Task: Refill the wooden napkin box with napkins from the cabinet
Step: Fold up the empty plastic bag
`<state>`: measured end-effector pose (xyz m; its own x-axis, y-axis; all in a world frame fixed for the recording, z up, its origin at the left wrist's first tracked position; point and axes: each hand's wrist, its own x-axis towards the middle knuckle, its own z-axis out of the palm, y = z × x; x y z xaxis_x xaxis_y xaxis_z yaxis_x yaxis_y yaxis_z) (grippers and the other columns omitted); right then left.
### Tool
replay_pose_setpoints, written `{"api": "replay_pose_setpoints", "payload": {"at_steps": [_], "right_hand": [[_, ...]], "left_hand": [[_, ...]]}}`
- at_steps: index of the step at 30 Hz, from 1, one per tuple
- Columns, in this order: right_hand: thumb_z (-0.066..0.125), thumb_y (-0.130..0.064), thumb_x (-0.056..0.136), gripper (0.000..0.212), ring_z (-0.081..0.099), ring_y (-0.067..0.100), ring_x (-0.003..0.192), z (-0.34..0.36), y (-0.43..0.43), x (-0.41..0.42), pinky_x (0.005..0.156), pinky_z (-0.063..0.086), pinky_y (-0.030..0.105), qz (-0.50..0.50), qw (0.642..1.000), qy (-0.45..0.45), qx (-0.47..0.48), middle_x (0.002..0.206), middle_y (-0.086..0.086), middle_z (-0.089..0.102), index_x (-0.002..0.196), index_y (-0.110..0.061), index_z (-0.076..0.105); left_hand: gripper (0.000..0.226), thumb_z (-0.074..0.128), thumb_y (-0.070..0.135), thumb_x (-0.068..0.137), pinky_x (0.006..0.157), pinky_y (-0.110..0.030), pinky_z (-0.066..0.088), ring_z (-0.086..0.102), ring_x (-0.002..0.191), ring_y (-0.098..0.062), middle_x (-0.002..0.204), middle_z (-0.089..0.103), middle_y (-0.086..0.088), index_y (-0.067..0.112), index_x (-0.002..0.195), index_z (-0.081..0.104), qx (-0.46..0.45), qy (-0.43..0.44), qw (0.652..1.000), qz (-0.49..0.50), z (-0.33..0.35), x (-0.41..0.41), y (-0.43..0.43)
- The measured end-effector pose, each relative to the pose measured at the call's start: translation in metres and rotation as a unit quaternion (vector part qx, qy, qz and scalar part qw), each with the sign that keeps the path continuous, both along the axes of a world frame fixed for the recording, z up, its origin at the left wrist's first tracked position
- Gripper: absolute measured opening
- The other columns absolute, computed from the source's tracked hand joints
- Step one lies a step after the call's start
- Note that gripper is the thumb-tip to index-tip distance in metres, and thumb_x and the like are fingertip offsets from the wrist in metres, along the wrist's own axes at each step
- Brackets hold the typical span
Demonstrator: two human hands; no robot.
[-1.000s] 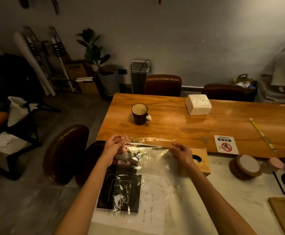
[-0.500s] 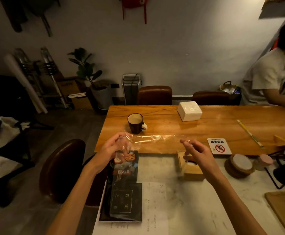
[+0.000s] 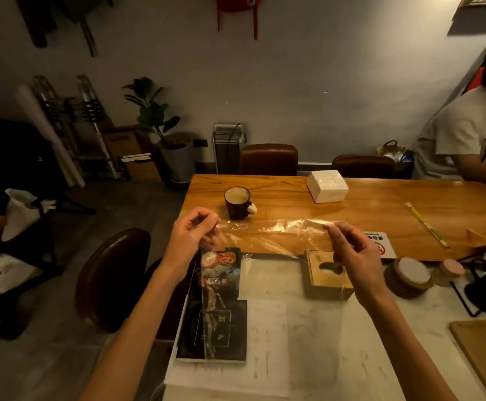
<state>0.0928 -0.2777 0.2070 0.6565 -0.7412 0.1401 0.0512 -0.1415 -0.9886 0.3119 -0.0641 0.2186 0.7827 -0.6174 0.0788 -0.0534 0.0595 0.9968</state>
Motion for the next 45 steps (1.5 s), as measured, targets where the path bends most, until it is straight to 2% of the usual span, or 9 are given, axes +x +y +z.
{"api": "replay_pose_setpoints", "payload": {"at_steps": [4, 9, 16, 21, 24, 29, 33, 39, 45], "right_hand": [[0.068, -0.039, 0.082, 0.030, 0.050, 0.018, 0.057, 0.000, 0.006, -0.007, 0.037, 0.040, 0.020, -0.043, 0.996, -0.054, 0.061, 0.083, 0.006, 0.064, 0.105, -0.020, 0.070], [0.072, -0.050, 0.074, 0.042, 0.059, 0.014, 0.067, 0.015, 0.001, -0.027, 0.046, 0.042, 0.023, -0.002, 0.985, -0.095, 0.147, 0.084, -0.001, 0.067, 0.103, -0.018, 0.074], [0.051, -0.031, 0.099, 0.028, 0.057, 0.011, 0.067, 0.056, -0.013, -0.052, 0.053, 0.049, 0.029, -0.116, 0.975, -0.086, -0.168, 0.087, -0.008, 0.065, 0.117, -0.015, 0.065], [0.044, -0.026, 0.103, 0.026, 0.051, 0.012, 0.055, 0.096, -0.023, -0.070, 0.044, 0.043, 0.021, -0.025, 0.981, -0.133, -0.140, 0.073, 0.001, 0.056, 0.114, -0.011, 0.062], [0.047, -0.035, 0.100, 0.026, 0.054, 0.008, 0.060, 0.099, -0.042, -0.090, 0.046, 0.044, 0.020, -0.040, 0.991, -0.122, -0.020, 0.079, -0.007, 0.063, 0.110, -0.019, 0.066], [0.049, -0.045, 0.097, 0.034, 0.049, 0.005, 0.056, 0.088, -0.093, -0.127, 0.042, 0.041, 0.013, 0.014, 0.979, -0.055, 0.198, 0.080, 0.000, 0.063, 0.106, -0.019, 0.068], [0.027, -0.077, 0.085, 0.076, 0.067, 0.025, 0.103, 0.050, -0.125, -0.172, 0.084, 0.052, 0.037, 0.110, 0.954, -0.043, 0.276, 0.121, 0.013, 0.069, 0.137, -0.025, 0.047], [0.052, -0.034, 0.095, 0.039, 0.070, 0.028, 0.103, -0.023, -0.078, -0.220, 0.082, 0.057, 0.043, 0.166, 0.964, 0.070, 0.196, 0.116, 0.013, 0.071, 0.131, -0.018, 0.056], [0.060, -0.031, 0.087, 0.041, 0.070, 0.027, 0.085, -0.018, -0.075, -0.226, 0.066, 0.057, 0.034, 0.208, 0.947, 0.104, 0.219, 0.117, 0.028, 0.064, 0.122, -0.009, 0.062]], "left_hand": [[0.012, 0.060, 0.013, 0.093, 0.061, -0.028, 0.050, 0.060, 0.064, -0.012, 0.070, 0.063, 0.000, 0.007, 0.088, 0.068, -0.059, 0.065, 0.991, 0.102, -0.004, -0.012, -0.005], [0.015, 0.052, 0.010, 0.099, 0.037, -0.022, 0.038, 0.047, 0.042, -0.014, 0.065, 0.059, 0.001, 0.000, 0.093, 0.060, -0.092, -0.064, 0.983, 0.145, 0.010, -0.042, -0.011], [0.011, 0.044, 0.015, 0.103, 0.044, -0.032, 0.045, 0.053, 0.051, -0.022, 0.077, 0.057, -0.002, 0.006, 0.102, 0.051, -0.055, -0.222, 0.967, 0.114, 0.052, -0.089, -0.016], [0.059, 0.038, 0.056, 0.092, 0.094, -0.046, 0.052, 0.064, 0.113, -0.031, 0.126, 0.063, -0.008, 0.025, 0.141, 0.031, -0.152, -0.057, 0.987, -0.002, 0.067, -0.099, 0.000], [0.089, 0.055, 0.071, 0.076, 0.101, -0.038, 0.048, 0.057, 0.125, -0.023, 0.136, 0.060, -0.005, 0.027, 0.148, 0.025, -0.038, -0.038, 0.987, -0.149, 0.041, -0.117, 0.003], [0.041, 0.066, 0.025, 0.086, 0.079, -0.027, 0.056, 0.069, 0.096, -0.019, 0.102, 0.074, -0.006, 0.010, 0.124, 0.059, 0.030, -0.030, 0.993, -0.106, 0.003, -0.165, -0.041], [0.024, 0.058, 0.016, 0.093, 0.058, -0.028, 0.053, 0.064, 0.069, -0.023, 0.084, 0.067, -0.015, -0.004, 0.105, 0.063, -0.019, 0.031, 0.999, -0.024, -0.002, -0.205, -0.057], [0.035, 0.062, 0.009, 0.092, 0.069, -0.044, 0.059, 0.067, 0.085, -0.042, 0.103, 0.067, -0.022, 0.014, 0.126, 0.055, -0.001, 0.157, 0.983, -0.090, -0.022, -0.262, -0.022], [0.032, 0.056, 0.012, 0.096, 0.058, -0.035, 0.058, 0.066, 0.070, -0.034, 0.092, 0.066, -0.022, -0.008, 0.120, 0.052, 0.076, 0.147, 0.984, -0.070, -0.014, -0.263, -0.003]]}}
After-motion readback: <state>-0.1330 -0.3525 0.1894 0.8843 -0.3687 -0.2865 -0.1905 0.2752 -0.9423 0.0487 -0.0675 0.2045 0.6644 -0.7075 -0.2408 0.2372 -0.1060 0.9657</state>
